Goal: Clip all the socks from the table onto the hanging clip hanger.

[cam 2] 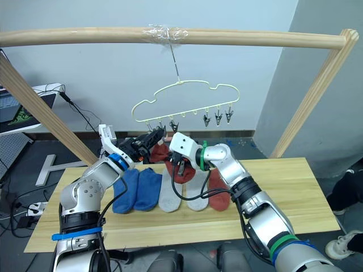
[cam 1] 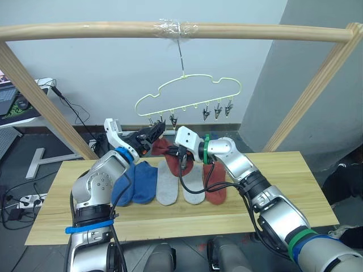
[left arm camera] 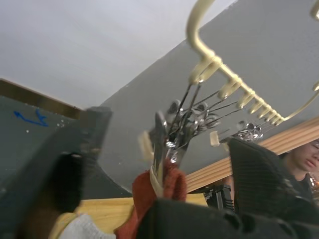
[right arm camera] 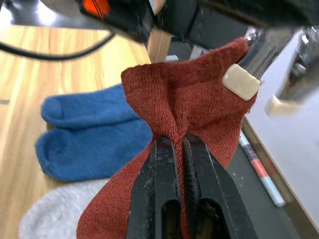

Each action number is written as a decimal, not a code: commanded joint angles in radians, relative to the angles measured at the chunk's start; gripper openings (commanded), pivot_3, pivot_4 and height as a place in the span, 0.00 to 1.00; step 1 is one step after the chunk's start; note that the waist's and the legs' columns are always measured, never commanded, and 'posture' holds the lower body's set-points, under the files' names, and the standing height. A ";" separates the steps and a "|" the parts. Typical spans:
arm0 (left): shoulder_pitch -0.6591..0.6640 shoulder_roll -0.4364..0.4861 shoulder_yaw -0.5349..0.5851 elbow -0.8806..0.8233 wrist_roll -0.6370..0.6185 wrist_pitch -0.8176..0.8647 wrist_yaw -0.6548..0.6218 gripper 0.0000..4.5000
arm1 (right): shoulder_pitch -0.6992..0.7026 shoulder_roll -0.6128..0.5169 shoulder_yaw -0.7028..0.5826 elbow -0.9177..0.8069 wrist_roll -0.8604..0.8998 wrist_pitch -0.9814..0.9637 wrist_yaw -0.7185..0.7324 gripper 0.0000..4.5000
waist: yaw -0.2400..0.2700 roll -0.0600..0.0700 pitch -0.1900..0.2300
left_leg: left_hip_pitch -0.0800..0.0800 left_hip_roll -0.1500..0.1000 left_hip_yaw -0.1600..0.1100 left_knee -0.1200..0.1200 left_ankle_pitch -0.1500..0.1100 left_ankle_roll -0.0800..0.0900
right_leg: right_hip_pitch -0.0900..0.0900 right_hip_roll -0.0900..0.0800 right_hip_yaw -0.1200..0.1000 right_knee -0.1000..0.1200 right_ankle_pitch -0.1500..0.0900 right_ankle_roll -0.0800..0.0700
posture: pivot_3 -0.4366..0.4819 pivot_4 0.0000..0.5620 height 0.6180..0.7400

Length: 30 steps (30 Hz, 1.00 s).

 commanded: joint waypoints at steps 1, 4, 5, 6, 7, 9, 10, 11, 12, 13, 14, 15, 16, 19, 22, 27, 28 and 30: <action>0.040 0.049 0.052 -0.082 -0.028 0.008 0.000 0.99 | 0.009 0.082 -0.079 -0.119 0.137 0.159 -0.009 0.00 | -0.001 0.000 0.000 | 0.000 0.000 0.000 0.000 0.000 0.000 | -0.001 0.000 0.000 0.000 0.000 0.000 | 0.54 0.30 1.00; 0.058 0.068 0.065 -0.098 -0.040 0.014 0.000 1.00 | 0.019 0.103 -0.098 -0.156 0.171 0.237 -0.014 0.06 | 0.003 0.001 0.001 | -0.003 0.001 -0.001 0.000 0.000 0.000 | -0.004 0.000 0.000 0.002 0.000 -0.001 | 0.54 0.30 1.00; 0.063 0.075 0.069 -0.101 -0.038 0.012 0.002 1.00 | 0.022 0.110 -0.103 -0.163 0.183 0.265 -0.019 0.12 | 0.008 0.001 0.001 | -0.003 0.001 -0.001 0.000 0.000 0.000 | -0.004 0.000 -0.001 0.002 0.000 -0.001 | 0.54 0.30 1.00; 0.066 0.081 0.072 -0.103 -0.036 0.011 0.003 1.00 | 0.024 0.114 -0.107 -0.170 0.191 0.287 -0.022 0.17 | 0.012 0.001 0.001 | -0.003 0.000 -0.002 0.000 0.000 0.000 | -0.003 0.000 -0.002 0.001 0.000 -0.001 | 0.54 0.30 1.00; 0.071 0.085 0.077 -0.109 -0.037 0.010 0.003 1.00 | 0.023 0.121 -0.113 -0.169 0.198 0.305 -0.035 0.25 | 0.014 0.001 0.001 | -0.003 0.000 -0.002 0.000 0.000 0.000 | -0.003 0.000 -0.002 0.001 0.000 -0.001 | 0.54 0.30 1.00; 0.082 0.093 0.082 -0.127 -0.038 0.009 0.001 1.00 | 0.020 0.120 -0.110 -0.164 0.192 0.310 -0.045 0.41 | 0.014 0.001 0.001 | -0.003 -0.001 -0.001 0.000 0.000 0.000 | -0.003 0.000 -0.001 0.000 0.000 -0.001 | 0.54 0.30 1.00; 0.091 0.098 0.083 -0.144 -0.042 0.014 -0.001 1.00 | 0.024 0.115 -0.103 -0.167 0.187 0.311 -0.041 0.49 | 0.015 0.001 0.001 | -0.004 -0.001 0.000 0.001 0.000 0.000 | -0.003 0.000 -0.001 0.000 0.000 -0.001 | 0.55 0.31 1.00; 0.101 0.105 0.081 -0.160 -0.042 0.017 -0.005 1.00 | 0.031 0.106 -0.096 -0.174 0.182 0.313 -0.037 0.56 | 0.015 0.001 0.002 | -0.004 -0.001 0.000 0.001 0.000 0.000 | -0.003 0.000 -0.001 0.000 0.000 -0.001 | 0.55 0.31 1.00; 0.108 0.110 0.079 -0.171 -0.042 0.020 -0.007 1.00 | 0.035 0.101 -0.092 -0.179 0.180 0.315 -0.036 0.64 | 0.015 0.001 0.002 | -0.004 -0.001 -0.001 0.001 0.000 0.000 | -0.003 0.000 -0.001 0.000 0.000 -0.001 | 0.55 0.31 1.00; 0.114 0.113 0.080 -0.181 -0.046 0.024 -0.008 1.00 | 0.044 0.092 -0.086 -0.189 0.178 0.320 -0.029 0.72 | 0.015 0.001 0.002 | -0.004 0.000 -0.001 0.000 0.000 0.000 | -0.003 0.000 -0.001 0.000 0.000 -0.001 | 0.55 0.31 1.00; 0.118 0.117 0.080 -0.188 -0.044 0.023 -0.008 1.00 | 0.055 0.080 -0.079 -0.201 0.174 0.320 -0.025 0.80 | 0.016 0.001 0.002 | -0.004 0.000 -0.001 0.000 0.000 0.000 | -0.003 0.000 -0.002 0.000 0.000 -0.001 | 0.55 0.31 1.00; 0.120 0.119 0.080 -0.193 -0.044 0.022 -0.007 1.00 | 0.063 0.072 -0.074 -0.209 0.172 0.321 -0.022 0.89 | 0.016 0.002 0.002 | -0.004 0.000 -0.001 0.000 0.000 0.000 | -0.003 0.000 -0.002 0.000 0.000 -0.001 | 0.55 0.31 1.00; 0.122 0.120 0.079 -0.196 -0.043 0.021 -0.006 1.00 | 0.068 0.066 -0.070 -0.216 0.172 0.321 -0.021 0.96 | 0.015 0.002 0.002 | -0.004 0.000 -0.001 0.000 0.000 0.000 | -0.003 0.000 -0.002 0.000 0.000 -0.001 | 0.55 0.31 1.00; 0.136 0.127 0.046 -0.222 -0.012 0.003 -0.012 1.00 | 0.098 0.033 -0.069 -0.250 0.166 0.312 -0.028 0.99 | 0.015 0.002 0.003 | -0.004 0.000 -0.001 0.000 0.000 0.000 | -0.004 0.000 -0.001 0.000 0.000 -0.001 | 0.56 0.31 1.00; 0.185 0.148 -0.058 -0.300 0.096 -0.063 -0.028 1.00 | 0.162 -0.038 -0.098 -0.348 0.161 0.302 -0.050 0.99 | 0.016 0.002 0.003 | -0.004 0.000 -0.001 0.000 0.000 0.000 | -0.003 0.000 -0.001 0.000 0.000 0.000 | 0.56 0.31 1.00; 0.188 0.112 -0.153 -0.330 0.219 -0.190 0.004 1.00 | 0.240 -0.142 -0.171 -0.527 0.205 0.298 -0.055 0.99 | 0.033 0.004 0.007 | -0.007 -0.001 -0.001 0.001 0.000 0.000 | -0.004 -0.001 -0.001 -0.002 0.000 0.000 | 0.56 0.31 1.00; 0.189 0.110 -0.169 -0.332 0.235 -0.207 -0.002 0.91 | 0.246 -0.148 -0.183 -0.546 0.211 0.299 -0.063 1.00 | 0.033 0.004 0.007 | -0.007 -0.001 -0.001 0.001 0.000 0.000 | -0.004 -0.001 -0.001 -0.002 -0.001 0.000 | 0.56 0.31 1.00; 0.182 0.081 -0.183 -0.330 0.255 -0.230 0.021 0.82 | 0.259 -0.163 -0.212 -0.593 0.242 0.329 -0.066 1.00 | 0.031 0.005 0.007 | -0.007 0.000 -0.001 0.001 0.000 0.000 | -0.004 0.000 -0.001 -0.001 -0.002 0.002 | 0.56 0.31 1.00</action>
